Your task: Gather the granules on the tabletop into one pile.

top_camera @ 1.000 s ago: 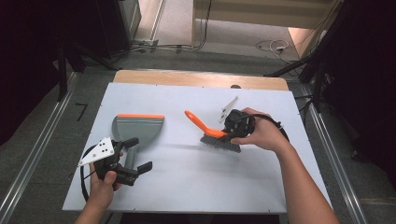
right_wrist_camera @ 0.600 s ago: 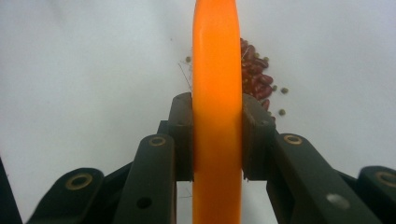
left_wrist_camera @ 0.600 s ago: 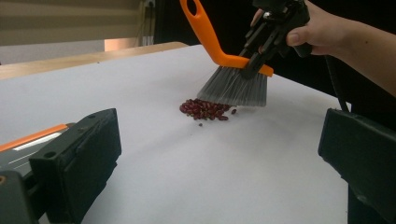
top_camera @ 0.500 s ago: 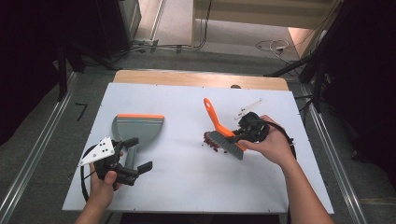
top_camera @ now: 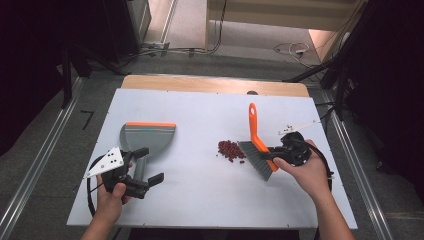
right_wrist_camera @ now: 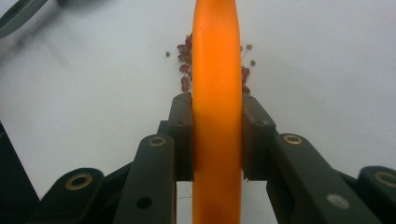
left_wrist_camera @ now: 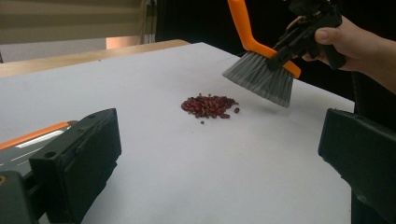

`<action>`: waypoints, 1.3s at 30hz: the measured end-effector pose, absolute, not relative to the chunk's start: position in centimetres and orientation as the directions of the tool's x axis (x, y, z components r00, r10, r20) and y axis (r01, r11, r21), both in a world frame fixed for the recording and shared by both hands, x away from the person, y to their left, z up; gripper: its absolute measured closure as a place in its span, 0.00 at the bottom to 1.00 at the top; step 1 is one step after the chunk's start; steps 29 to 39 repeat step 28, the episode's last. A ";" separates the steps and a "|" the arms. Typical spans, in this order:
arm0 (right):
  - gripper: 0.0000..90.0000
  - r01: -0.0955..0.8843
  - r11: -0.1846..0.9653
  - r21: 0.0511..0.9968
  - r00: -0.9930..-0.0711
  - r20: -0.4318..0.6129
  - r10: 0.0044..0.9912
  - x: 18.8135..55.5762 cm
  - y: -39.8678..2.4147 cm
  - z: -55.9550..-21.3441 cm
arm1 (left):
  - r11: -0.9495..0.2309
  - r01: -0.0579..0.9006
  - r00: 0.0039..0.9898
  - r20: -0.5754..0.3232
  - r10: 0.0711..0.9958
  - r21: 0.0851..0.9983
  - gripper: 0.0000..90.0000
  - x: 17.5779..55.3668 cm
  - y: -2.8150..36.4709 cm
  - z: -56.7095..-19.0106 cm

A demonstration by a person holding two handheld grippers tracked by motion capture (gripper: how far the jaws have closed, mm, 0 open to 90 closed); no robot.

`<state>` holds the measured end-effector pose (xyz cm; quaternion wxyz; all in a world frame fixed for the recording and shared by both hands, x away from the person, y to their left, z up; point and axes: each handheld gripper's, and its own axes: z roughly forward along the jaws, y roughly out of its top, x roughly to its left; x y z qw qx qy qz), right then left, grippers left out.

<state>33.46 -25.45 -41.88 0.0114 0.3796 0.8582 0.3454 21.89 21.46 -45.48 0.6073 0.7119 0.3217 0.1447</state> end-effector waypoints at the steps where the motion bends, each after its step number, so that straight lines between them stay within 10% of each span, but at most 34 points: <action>1: 0.76 0.646 0.464 0.606 -0.707 0.245 0.664 33.2 -25.8 -42.0 | -0.056 0.282 0.751 -0.184 0.634 0.958 0.00 21.9 21.5 -45.5; 39: 0.76 0.660 0.188 0.728 -0.598 0.356 0.718 28.2 -34.7 -44.7 | -0.043 0.274 0.727 -0.177 0.664 0.961 0.00 21.9 22.7 -45.9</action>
